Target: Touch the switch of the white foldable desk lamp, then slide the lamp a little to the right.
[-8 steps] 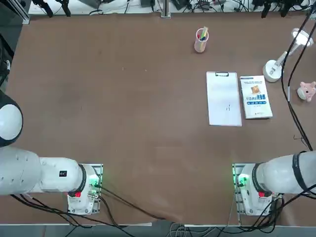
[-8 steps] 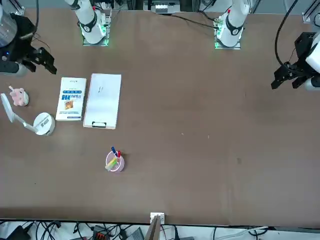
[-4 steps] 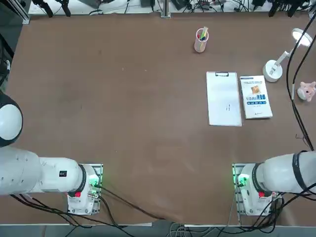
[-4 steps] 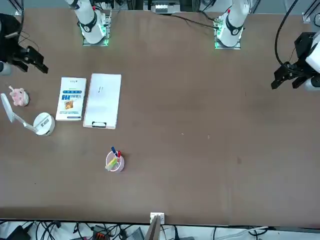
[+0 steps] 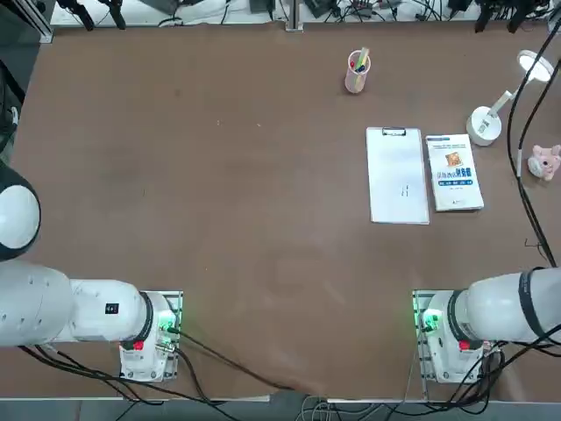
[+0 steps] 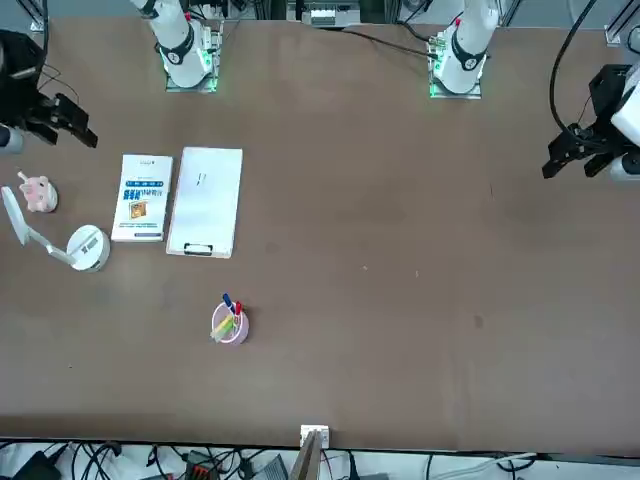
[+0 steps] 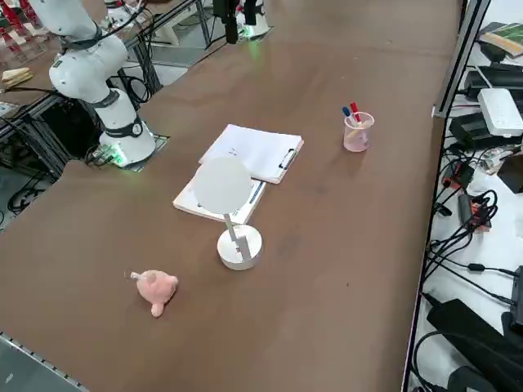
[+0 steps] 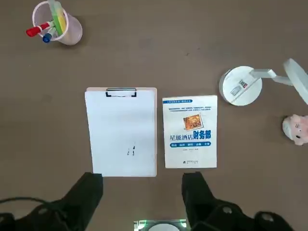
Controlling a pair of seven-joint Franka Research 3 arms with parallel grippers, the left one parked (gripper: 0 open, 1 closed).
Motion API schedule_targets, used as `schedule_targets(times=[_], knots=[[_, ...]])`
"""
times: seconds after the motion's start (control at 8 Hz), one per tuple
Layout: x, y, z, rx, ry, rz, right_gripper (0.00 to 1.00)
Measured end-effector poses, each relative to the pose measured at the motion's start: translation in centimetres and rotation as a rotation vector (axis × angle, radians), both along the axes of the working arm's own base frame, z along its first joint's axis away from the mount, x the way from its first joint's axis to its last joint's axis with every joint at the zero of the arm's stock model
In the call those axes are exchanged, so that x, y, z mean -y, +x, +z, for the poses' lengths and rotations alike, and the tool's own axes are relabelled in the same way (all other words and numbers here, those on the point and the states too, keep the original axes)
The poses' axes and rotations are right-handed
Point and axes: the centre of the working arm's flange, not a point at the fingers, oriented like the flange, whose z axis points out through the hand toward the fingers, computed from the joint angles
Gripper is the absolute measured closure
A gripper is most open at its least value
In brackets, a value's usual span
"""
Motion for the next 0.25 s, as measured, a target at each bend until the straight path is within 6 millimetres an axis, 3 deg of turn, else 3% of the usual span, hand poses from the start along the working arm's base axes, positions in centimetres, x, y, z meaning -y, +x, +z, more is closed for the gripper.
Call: schedule_targets(times=[0.25], knots=[[0.07,0.03,-0.24,-0.007,0.0,-0.001,0.0]])
